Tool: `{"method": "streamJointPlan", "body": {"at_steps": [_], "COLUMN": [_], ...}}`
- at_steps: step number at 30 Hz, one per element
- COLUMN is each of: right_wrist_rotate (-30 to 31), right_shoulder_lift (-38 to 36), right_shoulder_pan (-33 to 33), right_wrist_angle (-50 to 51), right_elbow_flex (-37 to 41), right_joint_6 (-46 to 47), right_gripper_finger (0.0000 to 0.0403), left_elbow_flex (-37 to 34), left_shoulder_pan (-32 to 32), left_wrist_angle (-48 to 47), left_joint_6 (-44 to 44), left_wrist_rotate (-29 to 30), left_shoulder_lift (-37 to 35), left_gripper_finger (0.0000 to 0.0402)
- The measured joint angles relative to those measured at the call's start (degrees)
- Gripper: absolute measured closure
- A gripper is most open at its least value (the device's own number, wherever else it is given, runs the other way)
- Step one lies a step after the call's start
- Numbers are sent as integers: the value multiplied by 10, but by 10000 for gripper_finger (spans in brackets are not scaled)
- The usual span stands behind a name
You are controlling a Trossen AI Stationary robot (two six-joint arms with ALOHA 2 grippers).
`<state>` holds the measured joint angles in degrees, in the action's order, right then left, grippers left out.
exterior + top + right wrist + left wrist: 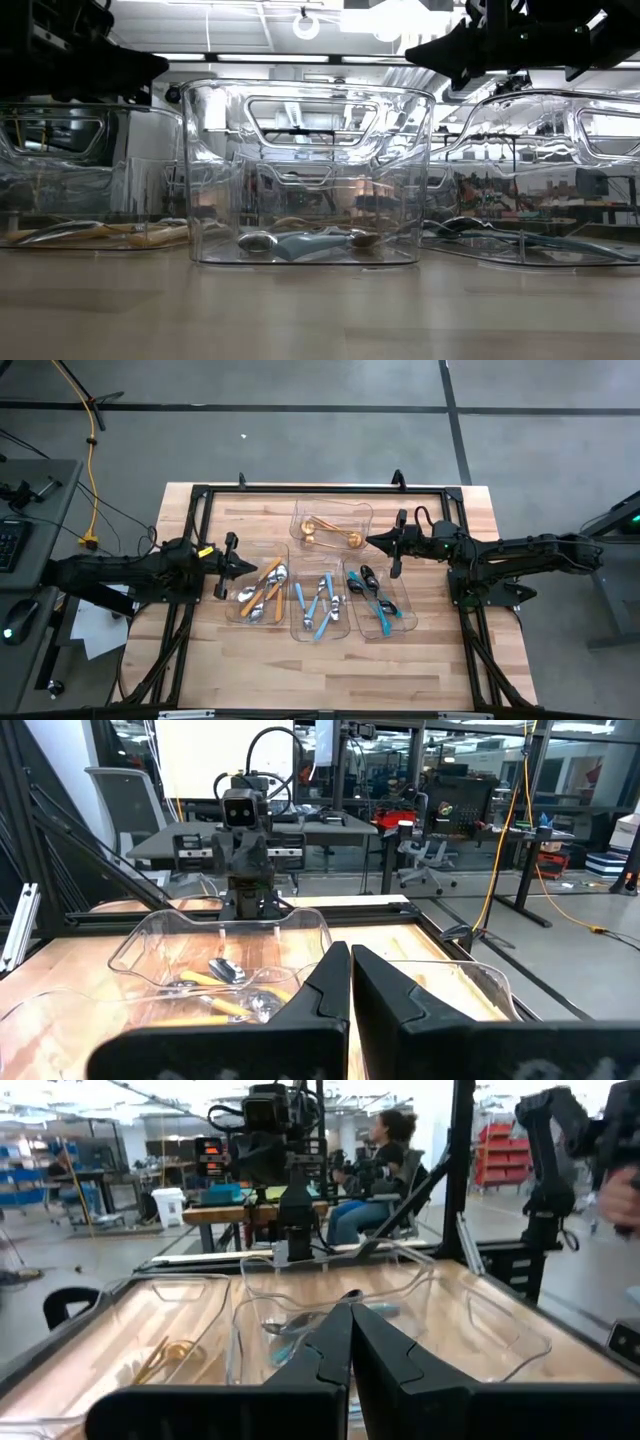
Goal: Sort silverware by color (type)
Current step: Return to Home Position
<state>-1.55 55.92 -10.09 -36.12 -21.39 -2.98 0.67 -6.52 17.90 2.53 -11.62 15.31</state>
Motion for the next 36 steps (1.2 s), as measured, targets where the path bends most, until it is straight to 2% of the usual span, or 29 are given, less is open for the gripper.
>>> {"method": "streamJointPlan", "body": {"at_steps": [5,15,23,36], "right_wrist_rotate": [0,0,0,0], "right_shoulder_lift": [0,0,0,0], "right_shoulder_pan": [0,0,0,0], "right_wrist_angle": [1,17,29,27], "right_elbow_flex": [0,0,0,0], "right_joint_6": [0,15,17,17], "right_gripper_finger": [403,403,403,403], "left_elbow_flex": [0,0,0,0], "left_shoulder_pan": [-4,52,78,78], "left_wrist_angle": [1,3,14,-6], "left_joint_6": [-40,-48,-10,-54], "left_wrist_rotate": [-4,68,68,64], "left_shoulder_lift": [0,0,-7,-11], "left_gripper_finger": [401,401,401,401]}}
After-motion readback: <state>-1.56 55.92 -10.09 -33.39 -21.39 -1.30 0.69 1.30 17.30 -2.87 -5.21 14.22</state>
